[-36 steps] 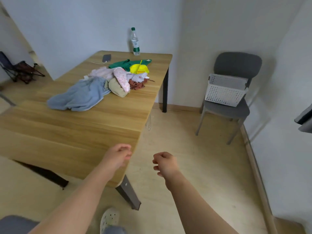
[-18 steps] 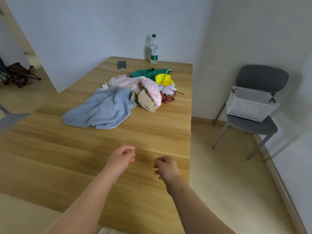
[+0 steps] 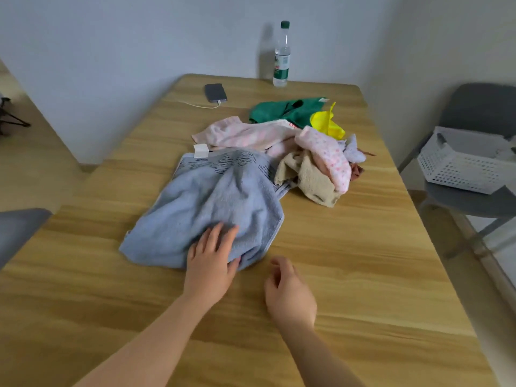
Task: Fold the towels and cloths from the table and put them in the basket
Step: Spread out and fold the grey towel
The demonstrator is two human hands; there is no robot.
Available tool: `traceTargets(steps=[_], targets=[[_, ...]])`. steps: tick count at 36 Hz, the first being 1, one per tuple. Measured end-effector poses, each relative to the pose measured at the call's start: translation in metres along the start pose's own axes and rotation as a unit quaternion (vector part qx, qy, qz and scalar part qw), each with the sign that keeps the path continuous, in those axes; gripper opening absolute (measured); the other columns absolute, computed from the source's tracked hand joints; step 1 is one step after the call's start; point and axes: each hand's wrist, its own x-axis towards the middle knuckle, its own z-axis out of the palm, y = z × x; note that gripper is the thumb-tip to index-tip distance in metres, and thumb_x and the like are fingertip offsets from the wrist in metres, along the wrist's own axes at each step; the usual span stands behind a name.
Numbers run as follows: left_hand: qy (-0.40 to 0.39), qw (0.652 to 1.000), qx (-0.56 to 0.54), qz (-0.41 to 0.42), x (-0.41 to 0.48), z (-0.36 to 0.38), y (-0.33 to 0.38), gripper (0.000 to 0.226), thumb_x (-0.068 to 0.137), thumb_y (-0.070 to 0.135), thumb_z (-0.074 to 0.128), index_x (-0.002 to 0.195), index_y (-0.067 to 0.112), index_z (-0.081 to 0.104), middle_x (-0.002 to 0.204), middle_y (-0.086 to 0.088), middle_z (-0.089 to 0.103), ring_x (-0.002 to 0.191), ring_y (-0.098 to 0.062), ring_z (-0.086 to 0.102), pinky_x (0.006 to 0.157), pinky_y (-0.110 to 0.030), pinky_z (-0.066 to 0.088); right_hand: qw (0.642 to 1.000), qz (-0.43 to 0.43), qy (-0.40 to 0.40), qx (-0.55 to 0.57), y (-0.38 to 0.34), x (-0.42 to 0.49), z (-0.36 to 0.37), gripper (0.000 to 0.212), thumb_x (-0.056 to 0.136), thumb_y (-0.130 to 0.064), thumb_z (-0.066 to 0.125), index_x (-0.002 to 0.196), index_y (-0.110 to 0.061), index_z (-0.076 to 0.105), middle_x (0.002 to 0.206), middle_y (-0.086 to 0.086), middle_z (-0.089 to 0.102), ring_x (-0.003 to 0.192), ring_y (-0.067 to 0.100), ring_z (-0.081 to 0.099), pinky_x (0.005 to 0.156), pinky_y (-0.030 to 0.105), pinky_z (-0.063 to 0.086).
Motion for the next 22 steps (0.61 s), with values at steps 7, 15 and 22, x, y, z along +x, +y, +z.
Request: traceTargets(steps=[7, 15, 22], targets=[[0.134, 0.987, -0.078, 0.051, -0.004, 0.019, -0.009, 0.028, 0.076, 0.031, 0.045, 0.088, 0.024, 0.069, 0.101, 0.007, 0.066, 0.096, -0.016, 0.051, 0.078, -0.038, 0.047, 0.982, -0.111, 0.13, -0.081, 0.008, 0.008, 0.016, 0.026, 0.085, -0.025, 0.042, 0.1, -0.023, 0.063, 0.091, -0.003, 0.065, 0.08, 0.025, 0.063, 0.055, 0.031, 0.042], [0.127, 0.978, -0.166, -0.021, -0.012, 0.013, -0.008, 0.038, 0.082, 0.037, 0.047, 0.095, 0.012, 0.071, 0.084, -0.004, 0.07, 0.085, -0.033, 0.058, 0.078, -0.041, 0.045, 0.984, -0.11, 0.14, -0.012, 0.018, -0.003, 0.017, 0.019, 0.092, -0.022, 0.046, 0.105, -0.022, 0.06, 0.1, 0.001, 0.065, 0.093, 0.026, 0.058, 0.066, 0.031, 0.037], [0.12, 0.958, -0.26, -0.015, -0.032, 0.004, -0.001, 0.017, 0.091, 0.024, 0.056, 0.085, 0.012, 0.065, 0.078, -0.003, 0.063, 0.087, -0.028, 0.054, 0.069, -0.034, 0.039, 0.974, -0.122, 0.192, 0.017, 0.029, -0.038, 0.025, 0.017, 0.09, -0.017, 0.05, 0.099, -0.014, 0.064, 0.095, 0.003, 0.065, 0.095, 0.022, 0.055, 0.075, 0.03, 0.04]])
